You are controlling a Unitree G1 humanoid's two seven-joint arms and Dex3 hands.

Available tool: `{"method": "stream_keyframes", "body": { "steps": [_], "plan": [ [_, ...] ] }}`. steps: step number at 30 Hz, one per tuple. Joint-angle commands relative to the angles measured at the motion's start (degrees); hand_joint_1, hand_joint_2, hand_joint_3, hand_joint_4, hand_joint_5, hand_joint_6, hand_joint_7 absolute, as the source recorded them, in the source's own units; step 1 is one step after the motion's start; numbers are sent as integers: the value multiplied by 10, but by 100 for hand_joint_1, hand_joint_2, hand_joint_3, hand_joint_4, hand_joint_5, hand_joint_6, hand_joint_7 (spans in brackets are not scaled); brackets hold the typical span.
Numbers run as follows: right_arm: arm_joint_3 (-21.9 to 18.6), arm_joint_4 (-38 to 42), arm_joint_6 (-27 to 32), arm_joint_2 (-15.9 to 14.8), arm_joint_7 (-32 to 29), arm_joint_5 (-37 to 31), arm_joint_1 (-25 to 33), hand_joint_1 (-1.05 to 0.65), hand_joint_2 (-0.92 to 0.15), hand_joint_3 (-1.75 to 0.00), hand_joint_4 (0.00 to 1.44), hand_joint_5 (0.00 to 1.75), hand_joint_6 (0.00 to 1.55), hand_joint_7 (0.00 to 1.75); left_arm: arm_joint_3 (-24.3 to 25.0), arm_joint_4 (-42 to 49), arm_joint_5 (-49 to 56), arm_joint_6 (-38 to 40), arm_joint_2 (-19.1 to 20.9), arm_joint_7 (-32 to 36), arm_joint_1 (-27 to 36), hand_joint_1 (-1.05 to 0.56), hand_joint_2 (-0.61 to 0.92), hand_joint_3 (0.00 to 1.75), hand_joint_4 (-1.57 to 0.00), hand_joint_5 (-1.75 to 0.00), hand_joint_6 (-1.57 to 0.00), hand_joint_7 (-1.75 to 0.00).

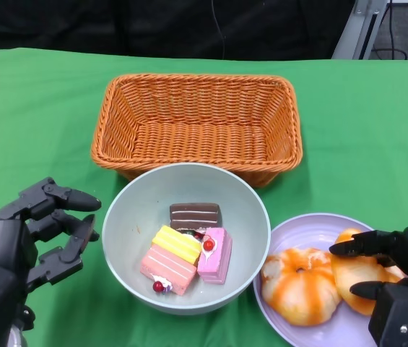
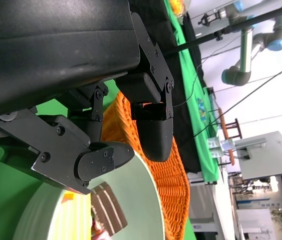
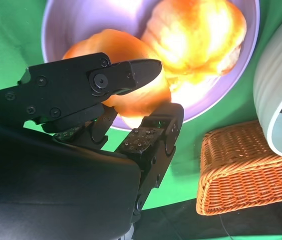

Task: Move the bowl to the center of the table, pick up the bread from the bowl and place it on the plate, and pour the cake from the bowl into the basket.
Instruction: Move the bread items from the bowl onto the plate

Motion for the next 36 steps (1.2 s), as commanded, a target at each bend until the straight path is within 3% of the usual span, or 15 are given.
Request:
{"method": "stream_keyframes", "body": {
  "steps": [1,9,15,21,26,36],
  "plan": [
    [-7,-32,13,-11,5,-3,11,-56,-92,-8,73,3,63,0,4,9,-4,-14,15,-10,-5,-13,66,70,-79,-133,-81,-103],
    [-12,-82,43,-17,21,-15,20,-59,-92,-10,71,1,61,0,2,-5,-1,-1,14,-7,1,-9,61,81,-78,-134,-81,-103],
    [-17,-105,63,-21,33,-22,18,-60,-92,-11,72,1,62,0,4,-6,-10,1,9,-8,1,-10,63,75,-78,-134,-83,-101],
    [-13,-126,104,-40,79,-35,6,-57,-92,-11,85,6,68,3,3,-6,4,-2,11,-2,2,-11,69,67,-79,-127,-83,-97],
    [-6,-137,128,-61,118,-49,-5,-56,-92,-11,99,9,79,5,3,-6,-4,-1,7,-5,0,-8,69,68,-76,-136,-80,-107],
    [-16,-147,123,-78,128,-40,-7,-58,-92,-12,101,5,78,2,3,-7,-5,-2,9,-6,0,-4,64,80,-74,-139,-79,-110]
  ]
}}
